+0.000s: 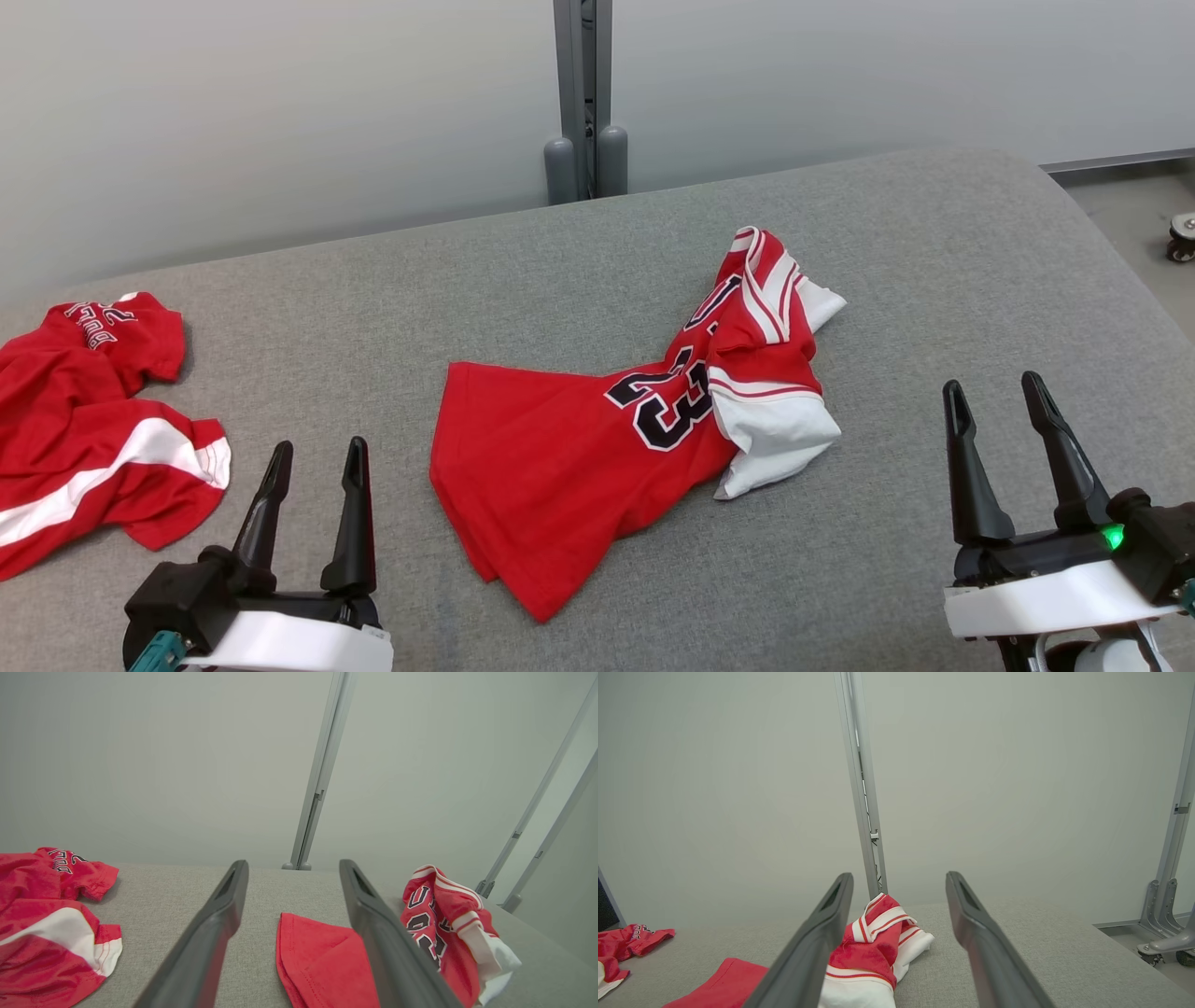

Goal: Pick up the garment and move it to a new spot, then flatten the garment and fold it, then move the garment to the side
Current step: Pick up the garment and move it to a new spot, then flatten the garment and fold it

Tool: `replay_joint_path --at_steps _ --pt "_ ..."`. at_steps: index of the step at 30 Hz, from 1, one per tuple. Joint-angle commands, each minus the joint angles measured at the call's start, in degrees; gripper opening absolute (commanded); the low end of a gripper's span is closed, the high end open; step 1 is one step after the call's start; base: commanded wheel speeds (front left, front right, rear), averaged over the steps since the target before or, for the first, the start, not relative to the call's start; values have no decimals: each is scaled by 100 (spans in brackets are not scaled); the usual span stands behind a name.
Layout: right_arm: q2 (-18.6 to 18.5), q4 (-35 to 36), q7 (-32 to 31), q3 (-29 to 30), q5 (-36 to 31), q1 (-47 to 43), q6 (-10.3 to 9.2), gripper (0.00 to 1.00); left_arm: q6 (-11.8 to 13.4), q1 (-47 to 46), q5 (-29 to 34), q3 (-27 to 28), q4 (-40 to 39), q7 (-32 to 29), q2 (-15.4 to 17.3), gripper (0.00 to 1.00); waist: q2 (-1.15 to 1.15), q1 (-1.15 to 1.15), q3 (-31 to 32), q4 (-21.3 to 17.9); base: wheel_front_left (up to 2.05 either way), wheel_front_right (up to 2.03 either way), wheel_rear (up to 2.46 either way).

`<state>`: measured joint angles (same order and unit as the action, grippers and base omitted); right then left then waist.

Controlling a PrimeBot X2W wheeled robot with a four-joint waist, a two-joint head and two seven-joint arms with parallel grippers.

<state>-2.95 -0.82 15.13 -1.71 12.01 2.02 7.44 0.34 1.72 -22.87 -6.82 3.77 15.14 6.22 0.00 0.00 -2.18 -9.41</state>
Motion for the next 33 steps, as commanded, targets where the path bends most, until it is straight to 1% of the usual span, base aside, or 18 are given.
replay_joint_path --at_steps 1,7,16,21,26,30,33 --pt "-19 -6 3 14 -43 -21 9 100 -50 -72 58 51 32 0 -15 100 0 0 19 -2 0 0 0" --pt "-39 -19 3 -5 -42 -35 9 100 -177 -71 151 162 132 1 -118 100 0 0 68 -13 0 0 0" --pt "-60 -81 3 -35 -11 7 9 100 -286 -100 198 177 302 1 -226 100 0 0 95 13 0 0 0" --pt "-92 -210 3 -66 -3 11 9 100 -305 -133 219 179 349 1 -246 100 0 0 93 51 0 0 0" --pt "-229 -826 3 -364 -60 181 9 100 -336 -172 219 144 370 1 -270 100 0 0 67 148 0 0 0" --pt "-314 -1306 3 -720 -27 374 9 100 -357 -223 193 147 401 2 -284 100 0 0 37 303 0 0 0" --pt "-329 -1805 0 -936 -47 552 7 100 -382 -253 181 136 428 2 -295 100 0 0 16 447 0 0 0"
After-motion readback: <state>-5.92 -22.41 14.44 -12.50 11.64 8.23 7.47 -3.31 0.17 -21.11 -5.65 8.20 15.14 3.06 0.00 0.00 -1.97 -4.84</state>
